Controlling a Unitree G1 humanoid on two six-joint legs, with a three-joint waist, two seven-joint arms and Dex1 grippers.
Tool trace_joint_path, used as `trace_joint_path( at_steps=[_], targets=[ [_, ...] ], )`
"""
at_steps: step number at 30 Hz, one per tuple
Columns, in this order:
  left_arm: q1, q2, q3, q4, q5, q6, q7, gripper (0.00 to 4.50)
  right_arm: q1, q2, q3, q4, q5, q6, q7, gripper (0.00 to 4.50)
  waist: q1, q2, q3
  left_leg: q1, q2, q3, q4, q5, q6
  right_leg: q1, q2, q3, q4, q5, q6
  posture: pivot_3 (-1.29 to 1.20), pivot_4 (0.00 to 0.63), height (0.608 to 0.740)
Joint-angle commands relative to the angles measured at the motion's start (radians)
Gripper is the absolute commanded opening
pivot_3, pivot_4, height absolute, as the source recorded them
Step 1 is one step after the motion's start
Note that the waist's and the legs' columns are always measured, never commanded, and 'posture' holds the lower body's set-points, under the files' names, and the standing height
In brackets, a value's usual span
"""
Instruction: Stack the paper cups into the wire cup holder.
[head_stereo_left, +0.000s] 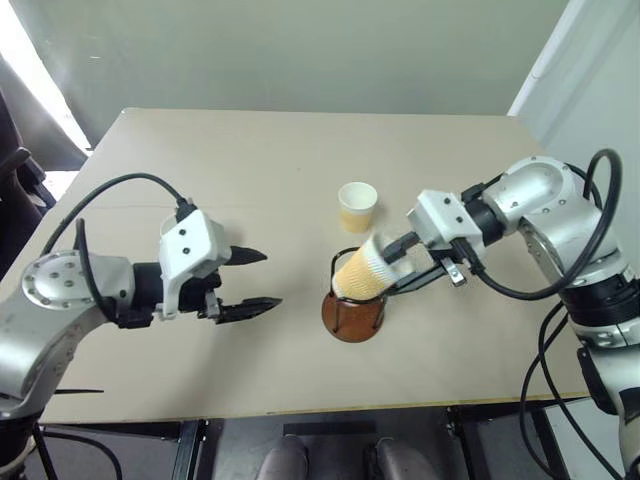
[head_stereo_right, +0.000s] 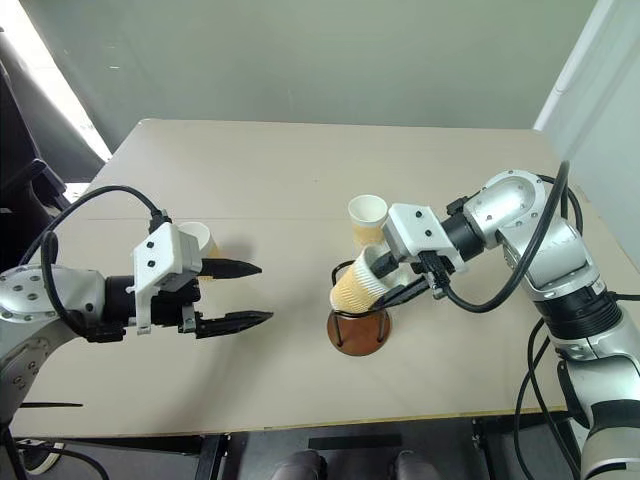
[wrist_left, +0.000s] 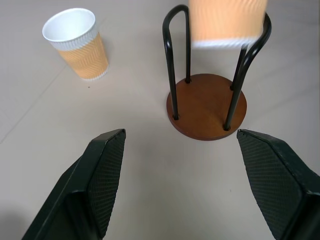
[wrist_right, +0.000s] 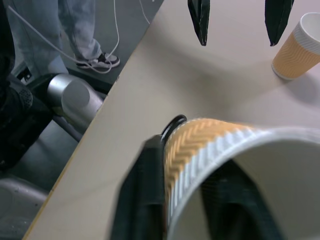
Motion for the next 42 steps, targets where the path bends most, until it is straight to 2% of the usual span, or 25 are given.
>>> trace_joint_path(
  at_steps=[1, 5, 6, 11, 15, 20, 27, 37, 40, 42],
  targets=[
    [0.007, 0.014, 0.051, -0.028, 0.000, -0.006, 0.006, 3.82, -0.006, -0.008, -0.007, 0.006, -0.021, -0.036, 0.011, 2.66, 0.000, 0.000, 0.000, 0.000, 0.000, 0.000, 0.000, 0.000, 0.000, 0.000, 0.000, 0.000, 0.000, 0.000, 0.000, 0.00, 0.150, 0.740],
    [0.015, 0.014, 0.060, -0.028, 0.006, -0.009, 0.009, 3.82, -0.087, 0.027, -0.039, 0.128, -0.032, -0.063, 0.002, 4.21, 0.000, 0.000, 0.000, 0.000, 0.000, 0.000, 0.000, 0.000, 0.000, 0.000, 0.000, 0.000, 0.000, 0.000, -0.001, 0.00, 0.150, 0.740],
    [0.019, 0.012, 0.065, -0.030, 0.006, -0.010, 0.010, 3.82, -0.115, 0.043, -0.043, 0.180, -0.050, -0.089, -0.014, 4.45, 0.000, 0.000, 0.000, 0.000, 0.000, 0.000, 0.000, 0.000, 0.000, -0.001, 0.000, 0.000, 0.001, 0.000, -0.001, 0.00, 0.150, 0.740],
    [0.029, 0.008, 0.072, -0.034, 0.009, -0.010, 0.020, 3.82, -0.293, 0.179, -0.030, 0.582, -0.200, -0.251, -0.191, 4.45, -0.003, 0.000, 0.000, 0.001, 0.001, 0.000, 0.000, 0.000, 0.000, -0.005, 0.000, 0.001, 0.010, -0.002, -0.005, 0.00, 0.150, 0.740],
    [0.026, 0.006, 0.063, -0.031, 0.024, -0.013, 0.041, 3.82, -0.385, 0.268, 0.015, 0.899, -0.330, -0.427, -0.280, 4.45, -0.003, 0.000, 0.000, 0.000, 0.001, 0.000, -0.002, 0.000, -0.001, -0.008, 0.000, 0.000, 0.011, -0.003, -0.007, 0.00, 0.150, 0.740],
    [0.010, -0.008, 0.056, -0.028, 0.057, -0.009, 0.101, 3.82, -0.434, 0.344, 0.041, 1.146, -0.443, -0.573, -0.340, 4.45, 0.001, 0.000, 0.000, -0.003, 0.001, -0.001, -0.002, -0.001, -0.004, -0.010, 0.001, 0.000, 0.013, -0.003, -0.007, 0.00, 0.150, 0.740],
    [-0.045, -0.053, 0.019, -0.015, 0.117, -0.003, 0.214, 3.82, -0.474, 0.403, 0.047, 1.316, -0.553, -0.643, -0.424, 4.45, 0.003, 0.000, 0.000, -0.008, 0.002, 0.000, -0.002, -0.002, -0.007, -0.013, 0.000, 0.000, 0.012, -0.002, -0.008, 0.00, 0.150, 0.740],
    [-0.084, -0.083, -0.023, -0.037, 0.135, 0.018, 0.258, 3.82, -0.502, 0.479, 0.076, 1.401, -0.670, -0.667, -0.541, 4.45, 0.003, 0.000, 0.000, -0.008, 0.003, 0.000, -0.002, -0.001, -0.009, -0.014, 0.001, -0.001, 0.013, -0.002, -0.009, 0.00, 0.150, 0.740],
    [-0.086, -0.083, -0.028, -0.043, 0.135, 0.024, 0.264, 3.82, -0.509, 0.502, 0.090, 1.418, -0.719, -0.671, -0.606, 3.87, 0.003, 0.000, 0.000, -0.008, 0.003, 0.000, -0.002, -0.002, -0.009, -0.014, 0.001, -0.001, 0.013, -0.002, -0.009, 0.00, 0.150, 0.740],
    [-0.087, -0.082, -0.028, -0.046, 0.134, 0.029, 0.267, 3.82, -0.513, 0.516, 0.088, 1.425, -0.736, -0.676, -0.627, 3.20, 0.003, 0.000, 0.000, -0.008, 0.003, 0.000, -0.002, -0.002, -0.010, -0.015, 0.001, -0.001, 0.013, -0.002, -0.009, 0.00, 0.150, 0.740]
  ],
)
